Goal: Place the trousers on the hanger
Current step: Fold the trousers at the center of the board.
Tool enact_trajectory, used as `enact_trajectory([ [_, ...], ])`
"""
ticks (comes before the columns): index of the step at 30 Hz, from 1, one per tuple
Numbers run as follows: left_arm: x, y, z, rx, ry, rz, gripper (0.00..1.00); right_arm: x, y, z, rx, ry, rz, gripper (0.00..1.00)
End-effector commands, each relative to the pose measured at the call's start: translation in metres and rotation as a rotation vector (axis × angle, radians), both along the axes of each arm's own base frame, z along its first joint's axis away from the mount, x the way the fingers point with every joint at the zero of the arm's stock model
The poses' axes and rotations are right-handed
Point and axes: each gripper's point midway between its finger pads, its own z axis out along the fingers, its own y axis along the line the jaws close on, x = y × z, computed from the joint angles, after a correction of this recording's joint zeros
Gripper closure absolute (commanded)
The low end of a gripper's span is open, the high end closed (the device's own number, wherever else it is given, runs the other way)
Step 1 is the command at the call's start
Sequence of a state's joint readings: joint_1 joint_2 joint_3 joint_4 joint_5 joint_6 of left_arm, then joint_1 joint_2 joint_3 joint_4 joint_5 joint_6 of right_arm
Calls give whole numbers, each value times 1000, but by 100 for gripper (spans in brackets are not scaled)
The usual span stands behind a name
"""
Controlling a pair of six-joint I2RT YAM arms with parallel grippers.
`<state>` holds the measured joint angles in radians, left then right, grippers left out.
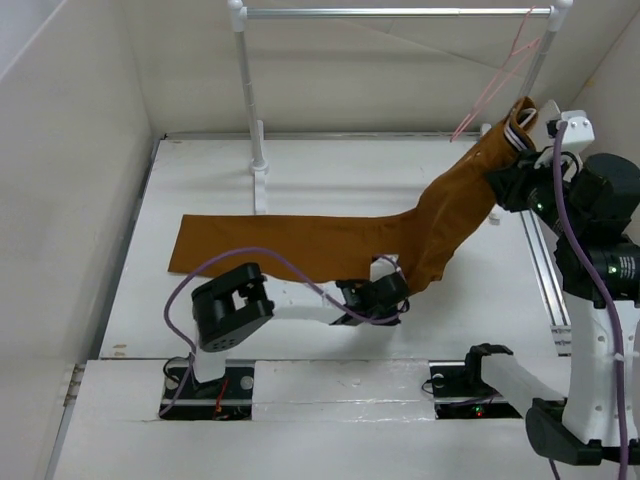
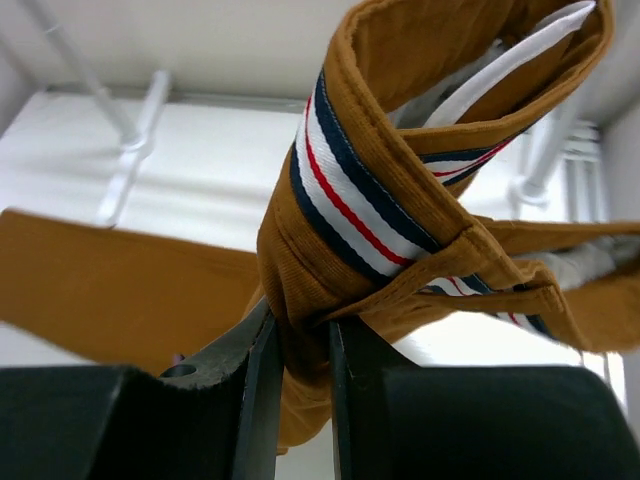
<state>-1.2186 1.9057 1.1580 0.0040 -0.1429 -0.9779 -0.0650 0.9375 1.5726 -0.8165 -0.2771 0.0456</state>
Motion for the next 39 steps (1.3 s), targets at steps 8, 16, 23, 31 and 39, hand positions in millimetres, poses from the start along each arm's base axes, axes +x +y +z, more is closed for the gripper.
enact_trajectory([
  [8,22,99,92,-110,-150,249,100,17,26,35,-14,-118,65,100],
  [16,64,49,30,-60,-45,223,100,15,44,48,9,-152,135,100],
  [23,42,-2,-10,-79,67,145,100,14,72,74,41,-207,223,100],
  [31,4,69,55,-121,-33,181,100,36,195,63,4,-146,465,100],
  [39,-2,314,151,-244,-221,820,100,46,378,1,-123,-44,745,100],
])
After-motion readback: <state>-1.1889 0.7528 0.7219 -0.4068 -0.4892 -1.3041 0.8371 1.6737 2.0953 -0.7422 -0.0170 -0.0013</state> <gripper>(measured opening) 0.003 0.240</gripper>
